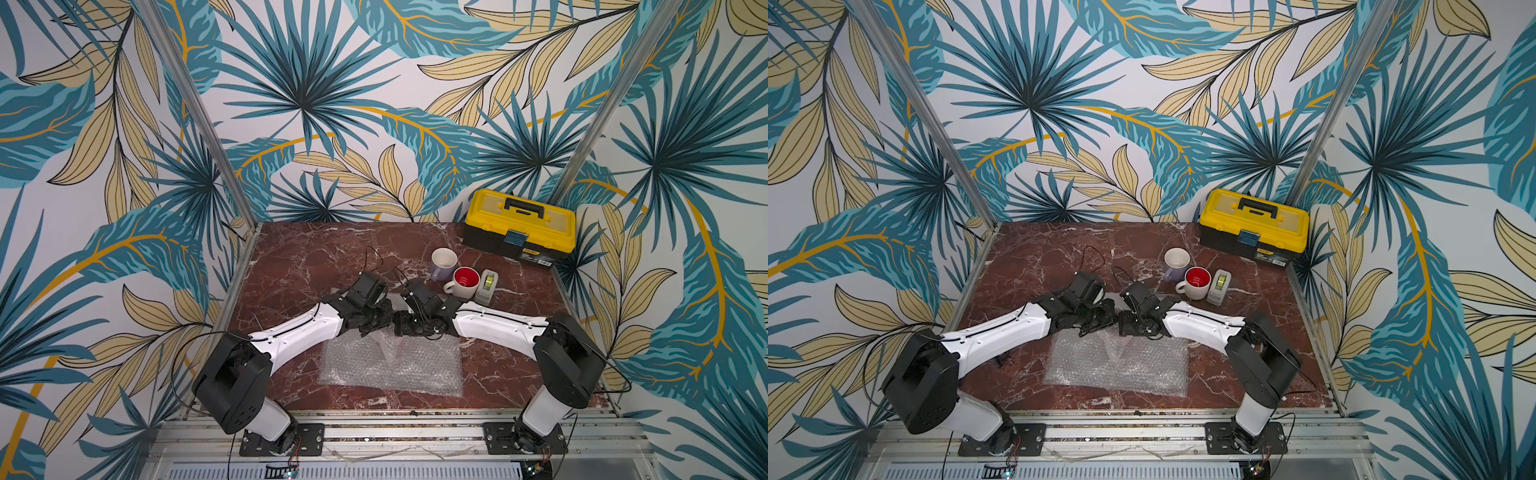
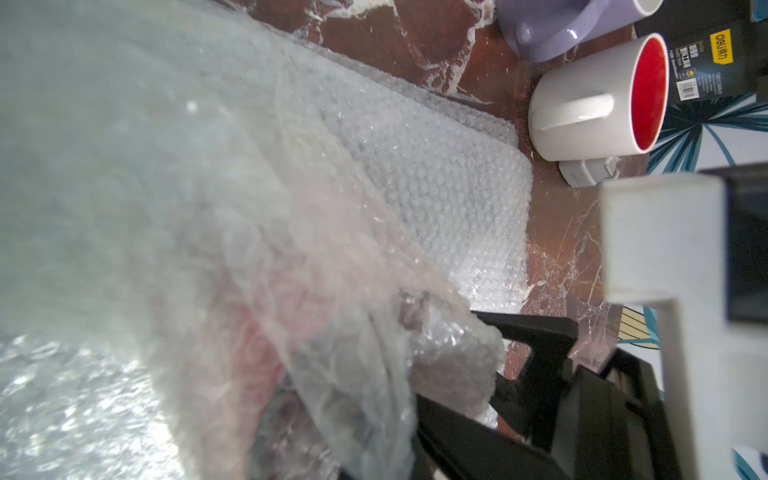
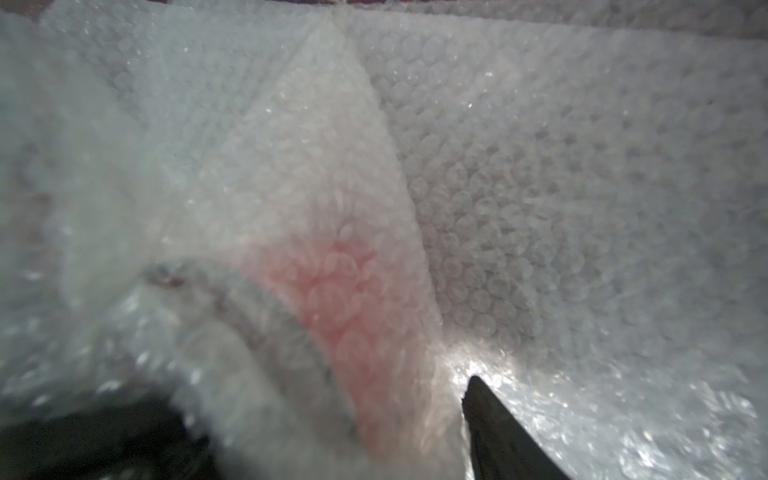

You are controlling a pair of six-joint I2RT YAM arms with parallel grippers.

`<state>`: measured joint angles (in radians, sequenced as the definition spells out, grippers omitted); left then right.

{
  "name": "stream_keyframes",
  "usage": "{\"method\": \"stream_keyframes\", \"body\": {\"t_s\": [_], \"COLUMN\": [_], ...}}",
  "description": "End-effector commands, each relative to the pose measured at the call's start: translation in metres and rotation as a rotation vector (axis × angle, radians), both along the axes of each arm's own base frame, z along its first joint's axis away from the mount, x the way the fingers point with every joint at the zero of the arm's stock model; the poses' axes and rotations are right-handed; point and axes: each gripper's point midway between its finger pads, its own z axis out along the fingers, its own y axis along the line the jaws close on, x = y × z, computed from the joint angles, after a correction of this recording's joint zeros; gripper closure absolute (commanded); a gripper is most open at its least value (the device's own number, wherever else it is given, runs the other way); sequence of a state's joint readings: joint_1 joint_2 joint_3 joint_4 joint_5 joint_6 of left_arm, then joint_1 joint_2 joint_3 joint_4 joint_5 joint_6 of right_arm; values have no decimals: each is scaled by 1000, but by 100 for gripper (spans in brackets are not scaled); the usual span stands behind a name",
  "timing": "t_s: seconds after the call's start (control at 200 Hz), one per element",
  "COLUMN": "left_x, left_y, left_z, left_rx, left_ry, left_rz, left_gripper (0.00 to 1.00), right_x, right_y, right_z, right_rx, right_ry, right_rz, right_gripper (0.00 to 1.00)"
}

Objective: Wrap mugs in bubble wrap
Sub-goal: Wrap the mug in bubble wrap.

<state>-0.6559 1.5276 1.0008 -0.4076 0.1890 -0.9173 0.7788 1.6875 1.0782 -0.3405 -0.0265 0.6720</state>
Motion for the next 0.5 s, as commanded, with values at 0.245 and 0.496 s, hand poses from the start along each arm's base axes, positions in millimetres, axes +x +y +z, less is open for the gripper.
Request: {"method": "stream_keyframes", "body": {"t_s": [0.245, 0.496], "left_x": [22, 23], "left_y": [2, 0], "left_z": [2, 0], "left_rx": [-2, -4], "left_ry": [-33, -25], "left_rz": [71, 71], "left_gripper": [98, 98], "right_x": [-25, -57], "right_y": [-25, -8], "right_z": [25, 31], "right_rx": [49, 206], "right_ry": [-148, -216], "right_rz": [82, 286], "right_gripper": [25, 12]}}
